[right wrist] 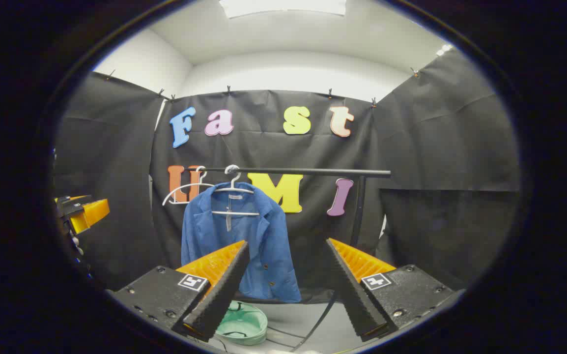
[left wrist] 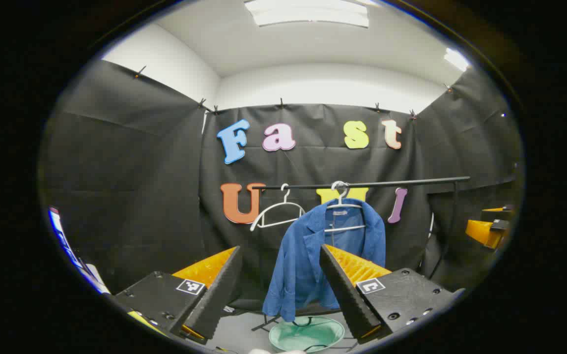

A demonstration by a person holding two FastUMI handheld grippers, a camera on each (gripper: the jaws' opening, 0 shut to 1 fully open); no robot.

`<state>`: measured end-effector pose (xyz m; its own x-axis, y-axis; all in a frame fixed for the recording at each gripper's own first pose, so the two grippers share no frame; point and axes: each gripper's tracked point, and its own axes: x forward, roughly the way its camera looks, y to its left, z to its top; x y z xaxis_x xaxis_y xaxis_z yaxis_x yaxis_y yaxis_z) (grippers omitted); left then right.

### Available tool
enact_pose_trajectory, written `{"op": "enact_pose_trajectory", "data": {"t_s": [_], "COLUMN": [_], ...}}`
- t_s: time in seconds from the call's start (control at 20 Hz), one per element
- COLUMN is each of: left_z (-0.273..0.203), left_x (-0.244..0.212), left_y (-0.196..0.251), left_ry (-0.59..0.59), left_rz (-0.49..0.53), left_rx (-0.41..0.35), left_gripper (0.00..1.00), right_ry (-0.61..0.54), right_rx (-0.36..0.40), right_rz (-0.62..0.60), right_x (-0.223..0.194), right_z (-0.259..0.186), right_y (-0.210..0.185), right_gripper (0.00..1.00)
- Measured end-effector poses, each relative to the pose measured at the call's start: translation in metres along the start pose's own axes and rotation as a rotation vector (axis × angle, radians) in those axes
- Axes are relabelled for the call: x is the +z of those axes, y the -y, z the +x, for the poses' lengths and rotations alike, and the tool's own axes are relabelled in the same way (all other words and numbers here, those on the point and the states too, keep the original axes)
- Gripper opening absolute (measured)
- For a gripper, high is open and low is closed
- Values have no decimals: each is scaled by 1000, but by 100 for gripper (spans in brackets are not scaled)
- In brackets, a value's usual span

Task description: Grasp the clothes on the hanger with both hands and then place them into the laundry hamper below.

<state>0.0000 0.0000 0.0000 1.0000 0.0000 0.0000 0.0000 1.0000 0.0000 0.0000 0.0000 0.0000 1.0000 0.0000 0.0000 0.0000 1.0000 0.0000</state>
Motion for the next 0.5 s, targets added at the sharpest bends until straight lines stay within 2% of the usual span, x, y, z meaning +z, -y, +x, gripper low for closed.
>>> {"op": "enact_pose_trajectory", "data": {"t_s": [0.1, 0.5], "left_z": [-1, 17], "left_x": [-1, -14], "left_y": [-2, 24], "left_ry": [7, 17], "left_rz": [19, 27], "left_rx": [4, -63], "left_gripper": [100, 100], "right_ry": [-7, -43], "right_rx": [-7, -23], "right_rz": [-7, -61], "right_x": [-3, -23], "right_z": [0, 8], "right_y": [-2, -6], "right_gripper": [98, 99]}}
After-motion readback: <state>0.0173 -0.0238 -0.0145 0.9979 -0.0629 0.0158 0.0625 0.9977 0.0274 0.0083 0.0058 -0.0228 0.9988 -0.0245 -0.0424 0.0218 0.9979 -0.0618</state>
